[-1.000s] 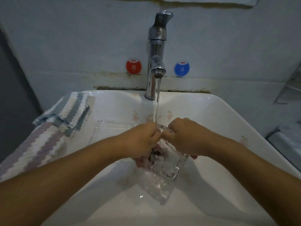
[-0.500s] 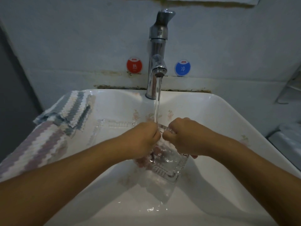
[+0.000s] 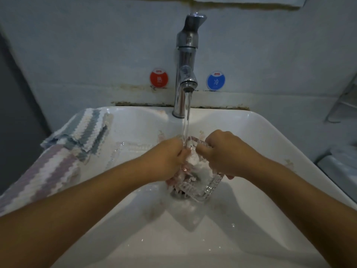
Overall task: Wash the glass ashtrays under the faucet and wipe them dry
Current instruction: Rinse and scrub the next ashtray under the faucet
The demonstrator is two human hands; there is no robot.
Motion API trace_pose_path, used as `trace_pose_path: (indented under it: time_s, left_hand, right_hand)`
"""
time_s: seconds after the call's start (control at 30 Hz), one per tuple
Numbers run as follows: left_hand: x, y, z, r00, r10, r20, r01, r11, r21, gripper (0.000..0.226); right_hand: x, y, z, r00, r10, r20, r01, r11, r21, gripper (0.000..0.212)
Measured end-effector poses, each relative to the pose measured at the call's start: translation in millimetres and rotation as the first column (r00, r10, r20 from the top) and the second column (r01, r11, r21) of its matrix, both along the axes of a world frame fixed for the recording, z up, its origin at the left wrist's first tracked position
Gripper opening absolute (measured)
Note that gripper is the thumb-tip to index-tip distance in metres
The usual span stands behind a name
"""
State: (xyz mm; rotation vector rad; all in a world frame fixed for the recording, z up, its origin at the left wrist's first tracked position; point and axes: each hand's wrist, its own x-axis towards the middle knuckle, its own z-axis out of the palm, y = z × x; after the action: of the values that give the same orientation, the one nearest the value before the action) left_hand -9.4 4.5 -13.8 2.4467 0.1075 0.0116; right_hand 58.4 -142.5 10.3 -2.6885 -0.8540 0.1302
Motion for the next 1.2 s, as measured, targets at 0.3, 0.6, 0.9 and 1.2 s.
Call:
trace_pose_path:
  time_s: [0.3, 0.6, 0.9, 1.2]
  left_hand:
    - [-1, 8, 9, 0.965, -0.110, -0.240, 0.052, 0.971, -0.233, 0.041]
    - [-6, 9, 13, 0.954, -0.143, -0.264, 0.070, 0.961, -0.266, 0.027]
    - [-8, 4, 14, 0.982, -0.006, -0.189, -0.020, 0.991, -0.132, 0.025]
    - [-12, -12, 9, 0.982, 0.186, -0.041, -0.172, 0.960, 0.222, 0.049]
  right_hand:
    - [2, -6, 2, 1.000, -0.024, -0.009, 0.024, 1.000, 0.001, 0.034]
    - [3, -6, 1, 0.999, -0.026, 0.042, 0.026, 1.000, -0.003, 0.035]
    - [4, -6, 1, 1.000, -0.002, -0.008, 0.002, 1.000, 0.010, 0.032]
    - [-1, -2, -4, 0.999, 0.042, -0.032, -0.042, 0.999, 0.005, 0.033]
